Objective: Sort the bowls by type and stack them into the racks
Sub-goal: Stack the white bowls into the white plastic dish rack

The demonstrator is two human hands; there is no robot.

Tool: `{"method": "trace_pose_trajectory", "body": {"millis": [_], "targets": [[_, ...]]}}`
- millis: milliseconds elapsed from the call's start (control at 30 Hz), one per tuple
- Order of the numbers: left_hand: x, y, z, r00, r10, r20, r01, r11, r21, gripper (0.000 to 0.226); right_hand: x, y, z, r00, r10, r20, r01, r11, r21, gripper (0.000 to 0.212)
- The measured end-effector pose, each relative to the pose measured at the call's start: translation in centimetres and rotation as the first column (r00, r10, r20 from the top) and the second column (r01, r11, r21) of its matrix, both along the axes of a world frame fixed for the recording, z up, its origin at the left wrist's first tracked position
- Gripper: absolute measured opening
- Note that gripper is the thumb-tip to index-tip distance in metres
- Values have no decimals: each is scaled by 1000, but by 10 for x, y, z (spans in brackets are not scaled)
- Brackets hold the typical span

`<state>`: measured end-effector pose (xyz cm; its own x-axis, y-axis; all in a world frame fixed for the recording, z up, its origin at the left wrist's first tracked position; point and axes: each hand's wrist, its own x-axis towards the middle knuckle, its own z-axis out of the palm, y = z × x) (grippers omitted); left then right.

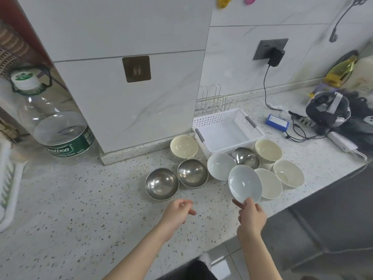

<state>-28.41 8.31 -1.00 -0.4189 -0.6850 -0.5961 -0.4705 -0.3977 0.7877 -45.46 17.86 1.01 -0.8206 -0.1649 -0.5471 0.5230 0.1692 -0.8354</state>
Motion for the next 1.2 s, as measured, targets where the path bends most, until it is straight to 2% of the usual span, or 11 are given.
{"method": "trace_pose_trajectory", "body": {"millis": [100,167,233,300,400,533,600,767,900,1000,1200], "targets": [[-38,-1,-7,1000,6,-2,-6,998,70,26,-25,-7,14,998,56,-41,-58,997,-48,7],[-69,-1,-12,997,74,-14,-71,982,176,30,-45,-10,20,992,106,-62,-109,993,-41,4],[-102,0,-17,976,209,-68,-175,926,334,32,-66,-14,23,982,170,-75,-173,984,-32,5],[-131,-1,-23,921,366,-130,-263,834,486,31,-87,-17,25,969,231,-87,-234,972,-26,11],[-165,-2,-32,844,509,-167,-331,742,583,26,-112,-20,26,946,301,-120,-304,953,-8,14],[-189,-4,-36,777,604,-178,-426,712,558,18,-134,-25,25,906,382,-182,-378,924,54,13],[-193,-4,-35,774,615,-150,-467,714,521,18,-140,-27,24,894,409,-185,-402,912,74,18],[-189,-3,-26,806,590,-49,-535,761,368,23,-139,-31,26,880,437,-188,-427,900,91,17],[-166,0,-13,858,512,-45,-481,830,283,19,-134,-39,43,843,486,-229,-463,874,151,15],[-136,4,-1,897,438,-59,-413,879,240,20,-124,-49,55,805,519,-288,-481,854,197,30],[-54,-12,29,906,414,-89,-399,904,152,17,-68,-78,68,846,463,-265,-492,869,-54,14]]}}
